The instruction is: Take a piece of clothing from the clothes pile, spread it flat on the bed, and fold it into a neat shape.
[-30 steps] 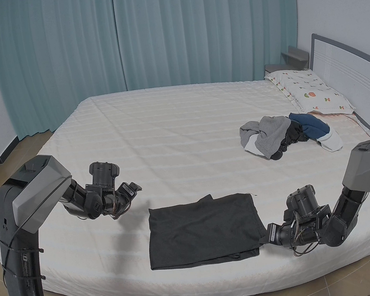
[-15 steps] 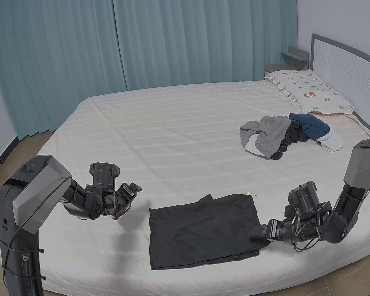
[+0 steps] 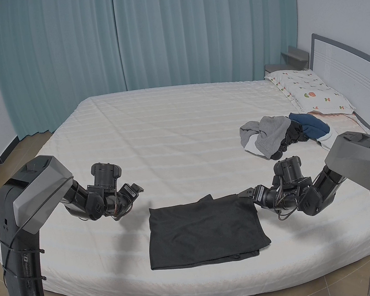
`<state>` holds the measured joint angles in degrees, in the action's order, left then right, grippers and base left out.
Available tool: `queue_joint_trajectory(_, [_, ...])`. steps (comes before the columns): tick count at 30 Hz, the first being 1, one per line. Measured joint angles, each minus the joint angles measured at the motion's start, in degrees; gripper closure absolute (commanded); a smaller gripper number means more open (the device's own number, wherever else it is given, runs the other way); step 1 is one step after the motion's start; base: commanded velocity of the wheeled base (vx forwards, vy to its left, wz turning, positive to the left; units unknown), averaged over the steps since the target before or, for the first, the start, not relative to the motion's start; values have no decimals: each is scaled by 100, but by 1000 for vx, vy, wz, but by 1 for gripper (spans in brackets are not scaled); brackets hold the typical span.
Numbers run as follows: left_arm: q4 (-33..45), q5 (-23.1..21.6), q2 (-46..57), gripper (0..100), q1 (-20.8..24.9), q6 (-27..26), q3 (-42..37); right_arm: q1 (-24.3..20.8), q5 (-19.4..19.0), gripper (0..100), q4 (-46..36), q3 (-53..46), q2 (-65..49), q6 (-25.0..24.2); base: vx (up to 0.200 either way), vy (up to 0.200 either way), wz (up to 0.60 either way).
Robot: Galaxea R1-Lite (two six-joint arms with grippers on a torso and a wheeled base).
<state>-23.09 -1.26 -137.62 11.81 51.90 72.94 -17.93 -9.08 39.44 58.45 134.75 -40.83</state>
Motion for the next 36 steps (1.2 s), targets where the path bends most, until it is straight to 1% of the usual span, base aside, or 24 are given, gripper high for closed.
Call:
queue_joint_trajectory(4, [0, 0, -2, 0, 26, 2, -6, 77, 72, 0, -95, 605, 444, -15, 0, 0, 0])
queue_joint_trajectory(5, [0, 2, -6, 0, 34, 0, -6, 101, 112, 100, -117, 750, 566, -23, 0, 0, 0])
queue_joint_trajectory(8, [-1, 6, -17, 0, 48, 0, -9, 143, 224, 100, -101, 1031, 808, -52, 0, 0, 0])
queue_joint_trajectory(13, [-1, 39, -34, 0, 65, -13, -9, 211, 260, 100, -79, 1254, 1034, -217, 0, 0, 0])
queue_joint_trajectory(20, [-1, 68, -74, 0, 76, -30, -9, 333, 262, 100, -24, 1318, 1053, -458, 0, 0, 0])
queue_joint_trajectory(29, [2, 72, -87, 0, 111, -33, -9, 405, 262, 100, 143, 1293, 1018, -491, 0, 0, 0])
queue_joint_trajectory(30, [2, 74, -87, 0, 119, -30, -11, 405, 252, 0, 139, 1274, 1007, -499, 0, 0, 0])
queue_joint_trajectory(36, [2, 74, -85, 0, 152, -41, -39, 324, 202, 0, 158, 1178, 968, -567, 0, 0, 0])
